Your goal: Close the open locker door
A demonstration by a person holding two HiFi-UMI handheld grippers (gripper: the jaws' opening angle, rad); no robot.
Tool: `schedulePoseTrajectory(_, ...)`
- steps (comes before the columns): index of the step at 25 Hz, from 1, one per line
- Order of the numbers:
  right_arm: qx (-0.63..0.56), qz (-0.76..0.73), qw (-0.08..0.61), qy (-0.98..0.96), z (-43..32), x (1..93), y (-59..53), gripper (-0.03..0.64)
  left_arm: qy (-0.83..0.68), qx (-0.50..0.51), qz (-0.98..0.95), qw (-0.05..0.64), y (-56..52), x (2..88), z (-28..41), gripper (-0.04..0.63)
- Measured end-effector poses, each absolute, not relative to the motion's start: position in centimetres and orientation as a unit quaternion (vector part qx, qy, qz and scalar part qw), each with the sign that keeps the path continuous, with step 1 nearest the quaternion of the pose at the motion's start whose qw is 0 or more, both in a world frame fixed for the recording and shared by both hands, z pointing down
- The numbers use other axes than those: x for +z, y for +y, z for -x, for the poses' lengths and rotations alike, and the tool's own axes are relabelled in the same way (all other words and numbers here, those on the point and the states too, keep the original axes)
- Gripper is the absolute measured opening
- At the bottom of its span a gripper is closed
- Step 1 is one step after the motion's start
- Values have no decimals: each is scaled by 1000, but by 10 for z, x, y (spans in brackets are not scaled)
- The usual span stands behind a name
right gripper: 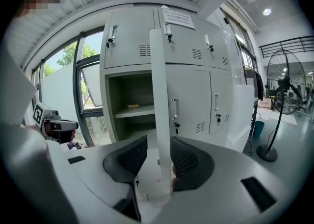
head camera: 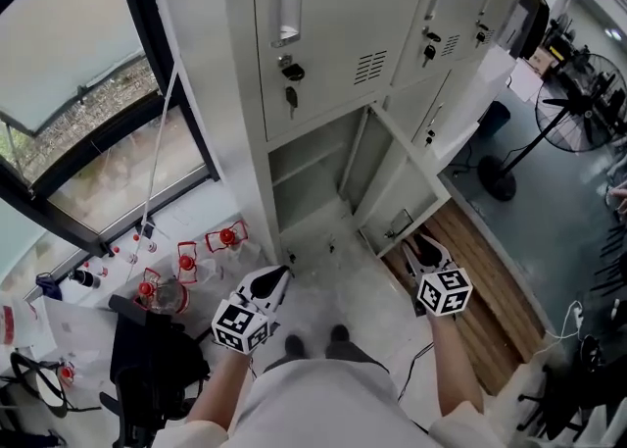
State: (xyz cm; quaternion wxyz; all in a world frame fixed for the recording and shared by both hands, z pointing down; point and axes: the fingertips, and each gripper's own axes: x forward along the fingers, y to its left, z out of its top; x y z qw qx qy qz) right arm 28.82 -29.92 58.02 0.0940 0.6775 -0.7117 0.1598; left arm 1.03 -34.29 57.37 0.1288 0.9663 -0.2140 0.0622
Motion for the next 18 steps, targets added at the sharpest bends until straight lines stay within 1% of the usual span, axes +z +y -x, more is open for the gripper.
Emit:
schedulePoseTrajectory(8, 158, -653, 89, -735, -302, 580, -320, 161, -265, 47, -953, 139, -350, 572, -15, 21)
schedulePoseTrajectory(18, 137, -609, 109, -773, -287, 578, -322, 170, -305, 43, -941, 140, -356, 574, -19, 21)
